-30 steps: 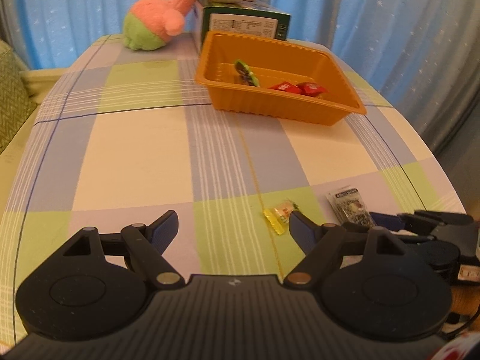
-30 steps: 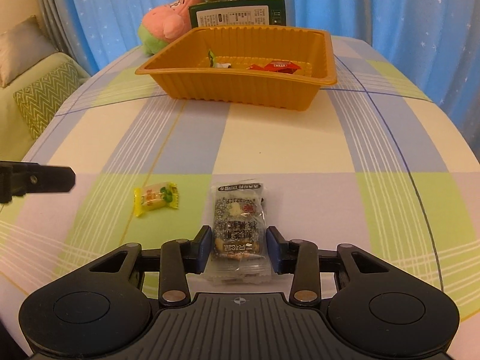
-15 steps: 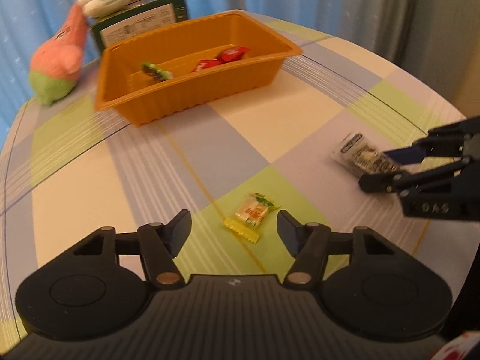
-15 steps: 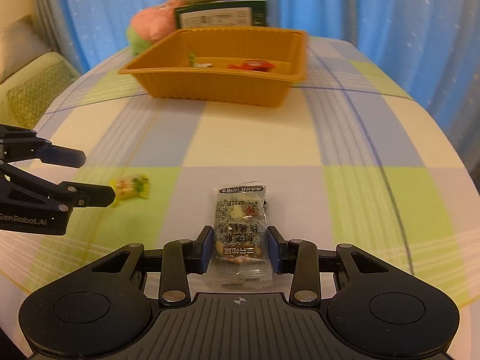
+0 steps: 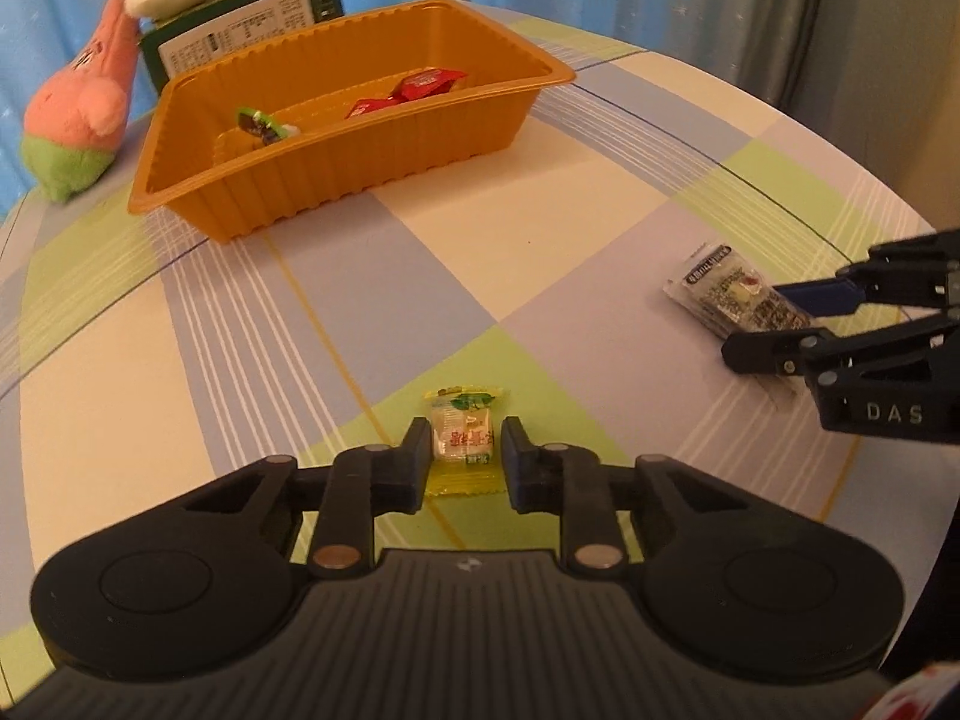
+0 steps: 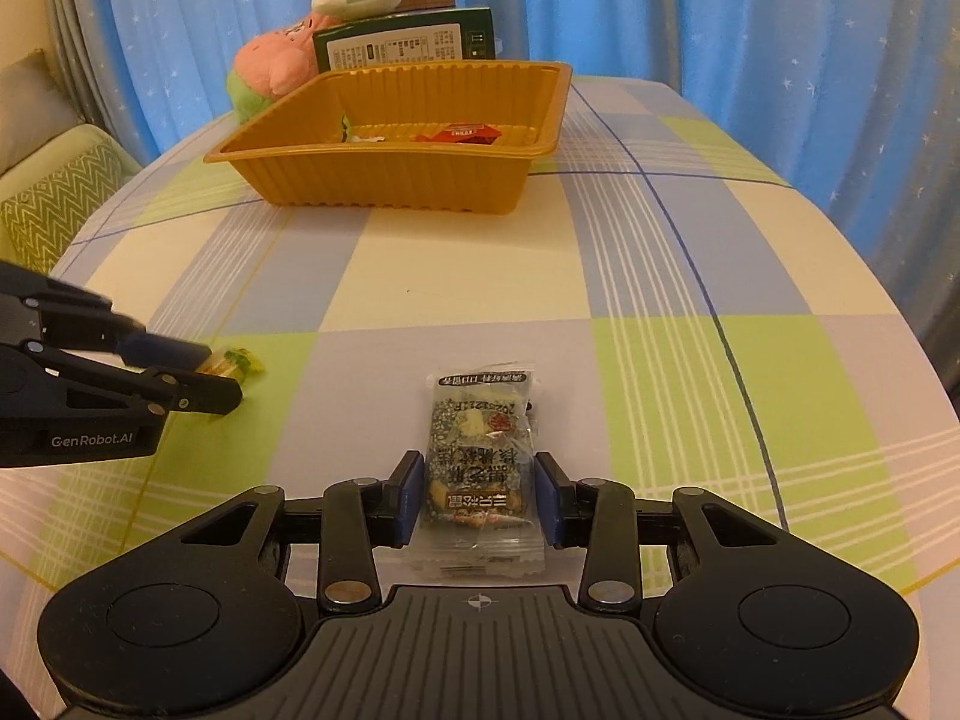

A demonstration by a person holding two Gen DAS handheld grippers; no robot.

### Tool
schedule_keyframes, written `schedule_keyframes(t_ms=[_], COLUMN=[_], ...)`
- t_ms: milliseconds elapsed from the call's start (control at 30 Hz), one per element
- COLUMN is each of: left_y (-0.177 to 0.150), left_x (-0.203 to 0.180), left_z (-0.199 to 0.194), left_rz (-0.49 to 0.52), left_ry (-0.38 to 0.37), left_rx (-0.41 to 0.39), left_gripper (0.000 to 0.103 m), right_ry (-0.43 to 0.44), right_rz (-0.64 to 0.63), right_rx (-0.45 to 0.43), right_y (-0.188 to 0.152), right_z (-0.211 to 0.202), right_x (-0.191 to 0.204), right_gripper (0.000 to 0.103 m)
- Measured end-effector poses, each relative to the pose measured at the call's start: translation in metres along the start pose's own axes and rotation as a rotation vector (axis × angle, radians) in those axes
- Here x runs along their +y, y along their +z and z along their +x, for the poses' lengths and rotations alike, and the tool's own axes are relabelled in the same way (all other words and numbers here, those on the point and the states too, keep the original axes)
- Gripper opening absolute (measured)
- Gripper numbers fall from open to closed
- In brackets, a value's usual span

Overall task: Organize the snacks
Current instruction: 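Grasp the yellow candy with the left tool while the right tool holds the packet, then carry both held snacks over the orange tray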

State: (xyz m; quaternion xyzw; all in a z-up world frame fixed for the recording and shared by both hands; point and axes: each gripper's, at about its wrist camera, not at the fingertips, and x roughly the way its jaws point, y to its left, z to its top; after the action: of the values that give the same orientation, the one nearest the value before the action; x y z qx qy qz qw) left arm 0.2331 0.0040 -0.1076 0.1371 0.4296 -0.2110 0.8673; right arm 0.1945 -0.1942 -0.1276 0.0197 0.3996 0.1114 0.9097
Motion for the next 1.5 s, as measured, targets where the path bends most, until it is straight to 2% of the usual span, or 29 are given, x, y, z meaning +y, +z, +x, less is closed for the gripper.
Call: schedule_keyframes(t_ms=[133, 467, 967, 1500], left_y=[-0.001, -0.003, -0.022, -0.026], left_x=[0.002, -0.002, -0.013, -0.03], left_z=[0.0, -0.006, -0.072, -0.119], left_rz=[-0.103, -0.236, -0.437, -0.464], left_ry=[0.017, 0.081, 0.097, 0.095], left_rx=[-0.008, -0.011, -0.056, -0.105], left_gripper=[0.022, 0.019, 0.019, 0.019], right_ry=[0.001, 0.004, 0.032, 0.05], right_rz=[0.005, 0.003, 0.029, 0.032], right_rx=[0.003, 0.003, -0.055, -0.107], right_y=[0.002, 0.004, 0.008, 0.01], right_z=[0.001, -0.002, -0.052, -0.094], right_x=[-0.001, -0.002, 0.002, 0.011], right_gripper=[0.038, 0.038, 0.038, 0.038])
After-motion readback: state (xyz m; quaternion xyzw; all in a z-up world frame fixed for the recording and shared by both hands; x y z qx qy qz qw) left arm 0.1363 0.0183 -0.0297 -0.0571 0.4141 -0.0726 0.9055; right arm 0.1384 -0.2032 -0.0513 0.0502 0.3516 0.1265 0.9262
